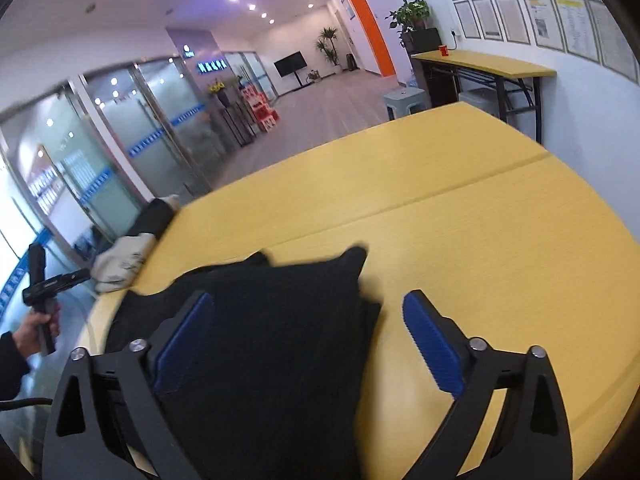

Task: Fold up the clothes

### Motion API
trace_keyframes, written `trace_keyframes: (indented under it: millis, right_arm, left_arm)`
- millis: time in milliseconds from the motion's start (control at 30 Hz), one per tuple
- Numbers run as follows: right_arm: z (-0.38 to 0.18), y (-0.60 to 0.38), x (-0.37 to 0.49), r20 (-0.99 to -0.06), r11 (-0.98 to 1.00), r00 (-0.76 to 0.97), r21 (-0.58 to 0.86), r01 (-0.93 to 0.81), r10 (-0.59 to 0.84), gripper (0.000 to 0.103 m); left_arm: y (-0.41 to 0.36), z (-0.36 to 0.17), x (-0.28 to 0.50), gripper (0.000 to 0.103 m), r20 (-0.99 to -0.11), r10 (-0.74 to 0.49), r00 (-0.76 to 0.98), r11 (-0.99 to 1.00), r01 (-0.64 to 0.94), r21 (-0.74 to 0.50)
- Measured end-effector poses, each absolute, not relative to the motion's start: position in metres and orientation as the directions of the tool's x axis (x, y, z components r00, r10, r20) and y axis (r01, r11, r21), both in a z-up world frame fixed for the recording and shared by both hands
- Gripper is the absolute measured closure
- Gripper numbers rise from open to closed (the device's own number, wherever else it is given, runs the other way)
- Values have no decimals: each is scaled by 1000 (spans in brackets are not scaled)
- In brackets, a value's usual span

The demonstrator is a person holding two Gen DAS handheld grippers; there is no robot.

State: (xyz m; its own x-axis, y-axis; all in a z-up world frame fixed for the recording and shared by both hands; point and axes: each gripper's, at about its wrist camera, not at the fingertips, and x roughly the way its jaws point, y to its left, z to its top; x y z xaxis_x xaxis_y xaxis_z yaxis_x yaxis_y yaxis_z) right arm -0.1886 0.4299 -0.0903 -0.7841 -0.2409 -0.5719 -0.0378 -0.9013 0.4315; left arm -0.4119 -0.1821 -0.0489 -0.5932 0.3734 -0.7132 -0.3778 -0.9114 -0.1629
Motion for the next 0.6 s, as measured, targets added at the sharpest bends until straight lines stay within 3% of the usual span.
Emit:
trace_keyframes:
  millis: [100,167,267,433,600]
  right_arm:
    - [-115,395,-115,-633,-844,-713,525,-108,-302,1]
    - [-149,372,-75,-675,-789,-657,582,-196,-336,1]
    - [-202,354,-42,-710,-706,-596,635,-313,-375,3]
    - [-227,346,-64,-683,-649,-663,659,-378,-307,5]
    - [-230,349,-95,-656,-609,-728,665,-433,-199,5]
  left_arm:
    - [-181,-11,-375,13,-729,364,-579,-883,-464,-72]
    - [-181,9,-355,1,-742,360,-566,-859,-511,-28]
    - [-151,5,-356,0,-792,371,-485,-765,-643,35]
    - [-57,-80,-369,0,-879,382,-285,-453,-887,90]
    - [25,-175,-365,1,-909,384,-161,-194,-977,91]
